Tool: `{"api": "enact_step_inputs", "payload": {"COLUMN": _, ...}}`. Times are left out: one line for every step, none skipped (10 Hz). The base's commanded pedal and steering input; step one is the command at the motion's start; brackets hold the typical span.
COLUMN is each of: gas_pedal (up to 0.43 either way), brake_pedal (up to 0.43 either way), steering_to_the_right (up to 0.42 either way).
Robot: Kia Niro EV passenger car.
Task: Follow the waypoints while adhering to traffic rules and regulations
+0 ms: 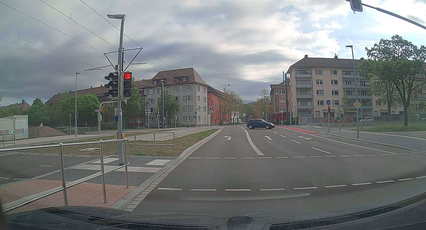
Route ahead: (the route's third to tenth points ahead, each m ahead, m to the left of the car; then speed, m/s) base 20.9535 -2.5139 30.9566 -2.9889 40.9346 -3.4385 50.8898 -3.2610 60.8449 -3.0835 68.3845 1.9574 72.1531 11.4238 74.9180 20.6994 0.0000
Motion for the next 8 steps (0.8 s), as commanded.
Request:
{"api": "enact_step_inputs", "payload": {"gas_pedal": 0.0, "brake_pedal": 0.232, "steering_to_the_right": 0.012}}
{"api": "enact_step_inputs", "payload": {"gas_pedal": 0.0, "brake_pedal": 0.232, "steering_to_the_right": 0.012}}
{"api": "enact_step_inputs", "payload": {"gas_pedal": 0.0, "brake_pedal": 0.232, "steering_to_the_right": 0.012}}
{"api": "enact_step_inputs", "payload": {"gas_pedal": 0.0, "brake_pedal": 0.232, "steering_to_the_right": 0.012}}
{"api": "enact_step_inputs", "payload": {"gas_pedal": 0.0, "brake_pedal": 0.232, "steering_to_the_right": 0.012}}
{"api": "enact_step_inputs", "payload": {"gas_pedal": 0.0, "brake_pedal": 0.232, "steering_to_the_right": 0.012}}
{"api": "enact_step_inputs", "payload": {"gas_pedal": 0.0, "brake_pedal": 0.232, "steering_to_the_right": 0.012}}
{"api": "enact_step_inputs", "payload": {"gas_pedal": 0.0, "brake_pedal": 0.232, "steering_to_the_right": 0.012}}
